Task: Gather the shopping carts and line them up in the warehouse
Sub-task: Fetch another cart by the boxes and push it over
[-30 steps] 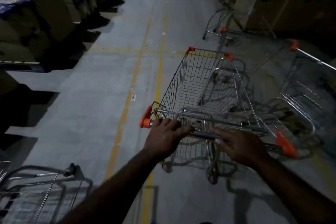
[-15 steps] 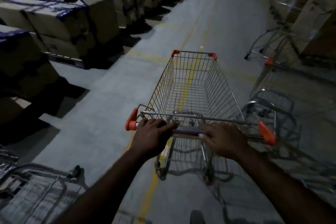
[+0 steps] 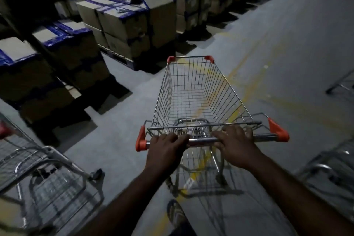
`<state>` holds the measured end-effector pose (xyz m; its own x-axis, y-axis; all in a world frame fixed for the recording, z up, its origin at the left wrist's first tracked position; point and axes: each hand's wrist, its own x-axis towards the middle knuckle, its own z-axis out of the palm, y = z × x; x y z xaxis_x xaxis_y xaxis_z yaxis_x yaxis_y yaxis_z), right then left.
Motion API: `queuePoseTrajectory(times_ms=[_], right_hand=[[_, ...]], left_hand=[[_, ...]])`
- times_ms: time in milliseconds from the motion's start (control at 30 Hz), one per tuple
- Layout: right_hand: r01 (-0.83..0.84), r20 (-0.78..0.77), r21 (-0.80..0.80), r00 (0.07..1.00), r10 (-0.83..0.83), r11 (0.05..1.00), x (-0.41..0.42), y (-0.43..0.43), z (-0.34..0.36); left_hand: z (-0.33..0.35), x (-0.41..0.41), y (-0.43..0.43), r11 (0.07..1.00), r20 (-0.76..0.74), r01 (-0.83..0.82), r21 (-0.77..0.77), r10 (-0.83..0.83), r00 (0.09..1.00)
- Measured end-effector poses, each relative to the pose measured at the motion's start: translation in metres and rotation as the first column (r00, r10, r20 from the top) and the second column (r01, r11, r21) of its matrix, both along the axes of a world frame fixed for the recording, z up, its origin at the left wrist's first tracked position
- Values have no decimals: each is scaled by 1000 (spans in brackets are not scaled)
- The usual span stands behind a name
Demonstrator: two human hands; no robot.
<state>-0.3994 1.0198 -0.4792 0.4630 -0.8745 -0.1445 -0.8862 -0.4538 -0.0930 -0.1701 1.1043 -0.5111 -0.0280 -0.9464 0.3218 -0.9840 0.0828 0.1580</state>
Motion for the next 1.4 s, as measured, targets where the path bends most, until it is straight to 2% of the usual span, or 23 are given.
queuePoseTrajectory(times_ms=[133,267,333,533,767,900,1200,1300,1400], right_hand=[[-48,-19,18,999,48,999,24,-71,-3],[-122,-50,13,991,122,992,66,-152,0],[-155,-91,50,983,159,987,85,-191,3],[-274,-109,24,955,275,961,139,-289,-1],[-439,-174,5,884,433,898,206,-389,0],[-521,-164,-32,844,510,853,266,-432,-3],[-702,-48,-74,712,701,708,421,-467,-10],[-737,20,-75,672,740,672,464,-472,-8],[-775,63,-59,626,777,629,494,-468,-10]], left_hand=[[-4,9,-47,995,20,-94,-22,94,995],[-4,34,-110,974,12,-218,56,218,976],[0,47,-136,974,-7,-212,76,213,977],[18,95,-211,955,-83,-204,215,226,971],[12,129,-273,929,-111,-309,203,336,935],[8,168,-302,896,-77,-406,180,424,902],[8,287,-325,732,-26,-633,251,659,752],[6,318,-328,645,-43,-737,201,757,651],[1,338,-326,513,1,-844,156,855,519]])
